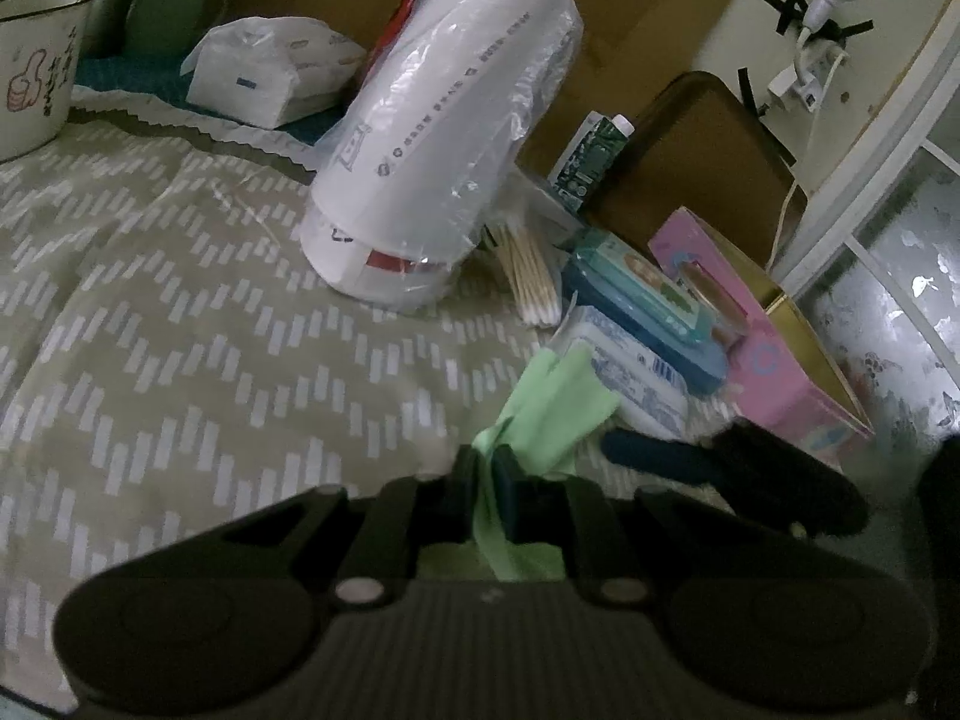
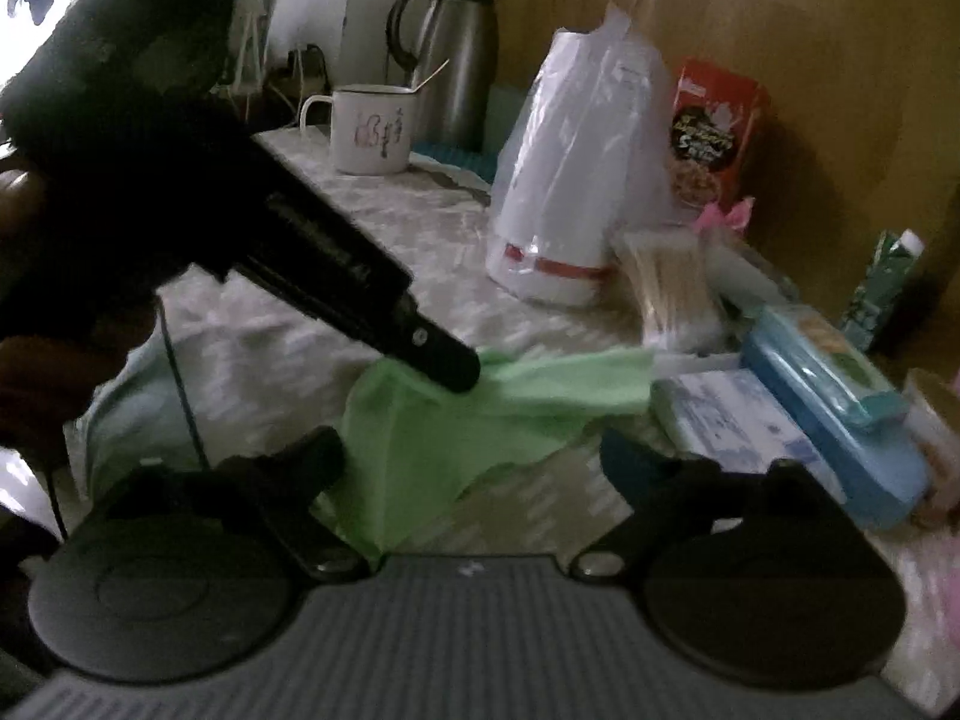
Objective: Organize soft objects
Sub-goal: 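Carry the green cloth into the pink tin and release it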
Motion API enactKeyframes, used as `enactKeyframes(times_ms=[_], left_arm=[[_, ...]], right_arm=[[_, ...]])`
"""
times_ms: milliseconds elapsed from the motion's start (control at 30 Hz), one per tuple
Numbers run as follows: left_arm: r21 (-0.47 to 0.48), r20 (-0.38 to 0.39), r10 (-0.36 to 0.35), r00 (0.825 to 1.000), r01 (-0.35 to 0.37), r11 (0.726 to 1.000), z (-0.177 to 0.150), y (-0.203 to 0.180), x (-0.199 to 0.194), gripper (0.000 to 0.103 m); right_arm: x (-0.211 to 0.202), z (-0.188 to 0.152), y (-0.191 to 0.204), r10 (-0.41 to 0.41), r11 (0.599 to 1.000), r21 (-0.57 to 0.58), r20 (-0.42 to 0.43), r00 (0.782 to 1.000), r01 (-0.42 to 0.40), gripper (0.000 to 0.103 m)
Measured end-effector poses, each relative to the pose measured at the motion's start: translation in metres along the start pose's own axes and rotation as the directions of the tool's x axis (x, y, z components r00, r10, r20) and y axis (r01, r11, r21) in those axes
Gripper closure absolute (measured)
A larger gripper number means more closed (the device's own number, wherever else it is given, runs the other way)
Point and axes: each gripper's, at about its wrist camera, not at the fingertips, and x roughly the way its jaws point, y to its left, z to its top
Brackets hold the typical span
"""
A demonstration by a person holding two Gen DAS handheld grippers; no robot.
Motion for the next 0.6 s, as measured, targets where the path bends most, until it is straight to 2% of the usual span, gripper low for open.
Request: enactKeyframes(times_ms=[67, 100, 233, 267, 333, 467, 600], left_arm=[[-0.007, -0.003, -0.013, 1.000, 0.013, 1.000, 0.000, 0.003, -0.001, 0.095], [-0.012, -0.005, -0.021, 1.000, 0.021, 1.000, 0.000, 0.004, -0.001, 0.095], [0.007, 0.009, -0.024, 1.000, 0.024, 1.000, 0.000, -0.003, -0.008, 0.096], [0.017, 0.011, -0.030, 0.999, 0.030, 0.999, 0.001, -0.006, -0.009, 0.096], [0.033, 0.010, -0.049, 0.999, 0.049, 0.998, 0.005, -0.016, -0.011, 0.096], [0.101, -0.001, -0.105, 0.994, 0.105, 0.989, 0.018, -0.052, -0.002, 0.096], [0.235, -0.018, -0.153, 0.988, 0.153, 0.960, 0.037, -0.115, 0.025, 0.096]], right_arm=[[0.008, 0.004, -0.007, 0.025, 0.999, 0.041, -0.013, 1.000, -0.025, 0.008], [0.013, 0.005, -0.013, 0.059, 0.995, 0.078, -0.020, 0.998, -0.057, 0.013], [0.013, 0.009, -0.018, 0.145, 0.983, 0.114, 0.018, 0.989, -0.146, 0.078], [0.012, 0.008, -0.017, 0.161, 0.979, 0.122, 0.024, 0.987, -0.162, 0.079], [0.005, 0.005, -0.009, 0.118, 0.988, 0.091, 0.042, 0.992, -0.121, 0.087], [-0.021, -0.004, -0.018, 0.051, 0.991, 0.119, 0.112, 0.992, -0.064, 0.087], [-0.053, -0.017, -0.044, -0.103, 0.984, 0.160, 0.172, 0.980, 0.075, 0.087]])
